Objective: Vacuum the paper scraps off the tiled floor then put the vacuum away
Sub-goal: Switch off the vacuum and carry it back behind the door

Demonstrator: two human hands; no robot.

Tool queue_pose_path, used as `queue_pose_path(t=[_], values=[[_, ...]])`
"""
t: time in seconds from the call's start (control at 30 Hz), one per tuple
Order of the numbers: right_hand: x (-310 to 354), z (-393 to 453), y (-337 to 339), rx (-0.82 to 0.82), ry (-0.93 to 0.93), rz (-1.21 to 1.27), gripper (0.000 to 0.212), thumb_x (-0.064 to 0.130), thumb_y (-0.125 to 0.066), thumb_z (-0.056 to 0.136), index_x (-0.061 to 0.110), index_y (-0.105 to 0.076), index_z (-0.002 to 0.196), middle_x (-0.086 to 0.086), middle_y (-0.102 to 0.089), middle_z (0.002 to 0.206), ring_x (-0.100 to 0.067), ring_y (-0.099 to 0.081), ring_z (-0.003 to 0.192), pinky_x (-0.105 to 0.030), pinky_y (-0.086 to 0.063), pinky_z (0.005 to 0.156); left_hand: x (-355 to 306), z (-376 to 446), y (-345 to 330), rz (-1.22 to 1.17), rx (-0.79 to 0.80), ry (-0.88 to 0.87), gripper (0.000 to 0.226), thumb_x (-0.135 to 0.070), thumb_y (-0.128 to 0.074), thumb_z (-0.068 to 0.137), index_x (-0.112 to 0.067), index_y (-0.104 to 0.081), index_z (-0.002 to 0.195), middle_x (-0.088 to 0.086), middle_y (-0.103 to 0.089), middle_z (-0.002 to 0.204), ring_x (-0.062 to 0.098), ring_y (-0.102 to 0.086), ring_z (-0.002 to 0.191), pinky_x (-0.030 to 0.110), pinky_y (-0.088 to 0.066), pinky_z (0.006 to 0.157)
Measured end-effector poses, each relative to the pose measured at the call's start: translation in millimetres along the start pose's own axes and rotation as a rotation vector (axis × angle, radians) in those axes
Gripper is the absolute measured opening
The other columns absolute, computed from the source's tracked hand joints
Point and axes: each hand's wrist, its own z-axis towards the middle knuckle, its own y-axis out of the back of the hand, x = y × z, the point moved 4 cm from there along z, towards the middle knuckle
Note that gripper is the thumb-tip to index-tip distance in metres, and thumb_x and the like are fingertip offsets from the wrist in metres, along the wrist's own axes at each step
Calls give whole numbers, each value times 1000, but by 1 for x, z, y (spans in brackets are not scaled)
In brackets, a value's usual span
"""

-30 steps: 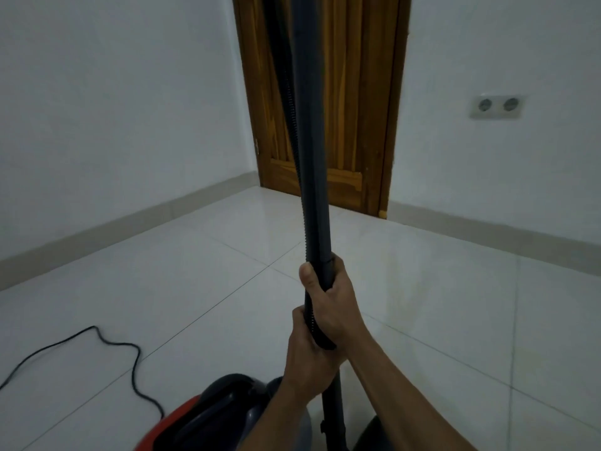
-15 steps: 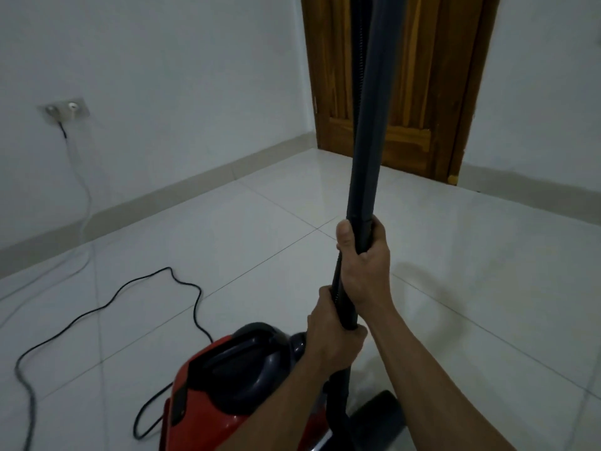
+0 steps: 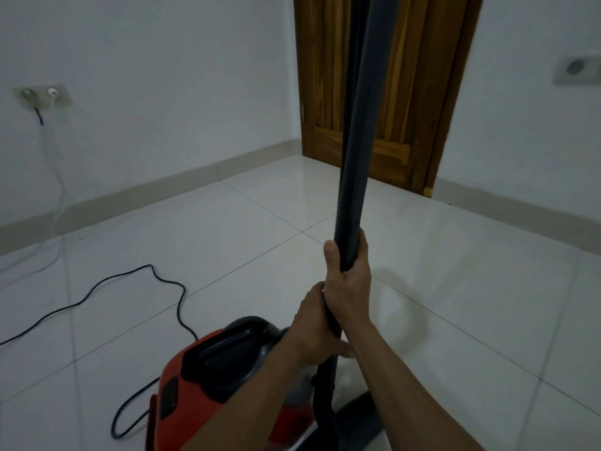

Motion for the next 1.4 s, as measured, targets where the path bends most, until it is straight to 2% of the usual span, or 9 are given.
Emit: queue_pose_path(t=[0.07,0.13,0.27,0.43,0.57,0.73,1.07,1.2,1.4], values=[[0,-1,0,-19,2,1,73,55,-55,90,24,-36,152,20,-57,121,12,-56,104,-6,-46,84,3,-18,7,123,35,8,109,-30,-91,57,-30,-25,144,-6,-41,134,14,-46,122,37,-49,100],[8,-5,-1,-23,9,-9,70,54,-56,91,25,-36,151,22,-57,118,15,-56,102,-5,-46,84,3,-42,25,237,-100,-36,102,-22,-78,74,-30,-12,151,-1,-32,144,15,-40,129,34,-44,106],[17,-13,0,-45,28,-26,67,51,-58,93,26,-36,151,13,-61,120,-4,-60,107,-19,-52,91,6,-89,78,394,-525,-191,67,-30,-63,86,-20,-33,145,1,-47,135,20,-47,120,38,-43,105],[25,-22,-7,-70,62,-99,68,56,-57,94,28,-34,151,1,-62,122,-17,-63,105,-41,-55,93,56,-135,117,464,-733,-11,65,-49,-60,87,-14,-42,140,7,-52,134,23,-45,125,40,-39,108],[25,-26,-10,-85,91,-141,69,58,-57,94,29,-33,151,-2,-62,122,-22,-64,103,-46,-56,89,104,-171,111,376,-746,238,75,-63,-46,88,-13,-34,144,10,-45,142,25,-40,130,42,-38,109],[25,-28,-12,-73,150,-145,65,49,-57,97,22,-32,152,-2,-59,115,-18,-63,93,-34,-57,80,146,-195,78,232,-644,433,88,-75,-26,87,-17,-19,152,8,-27,158,24,-22,145,45,-24,119],[22,-24,-10,-83,164,-138,67,49,-56,98,19,-32,152,6,-55,114,-10,-60,94,-26,-54,82,132,-183,56,161,-728,639,97,-74,-20,88,-5,-7,154,14,-9,162,25,-6,149,43,-8,123],[19,-23,-9,-73,169,-130,66,50,-56,98,20,-32,152,13,-53,108,7,-59,84,-11,-50,75,132,-180,53,158,-751,666,98,-75,-21,87,-6,-5,154,15,-9,161,26,-7,149,43,-7,122],[16,-22,-6,-85,165,-124,66,51,-56,97,20,-32,151,21,-51,103,6,-59,84,-14,-50,77,138,-178,54,246,-769,671,100,-78,-19,85,-4,-12,152,16,-19,158,30,-15,146,45,-13,121]])
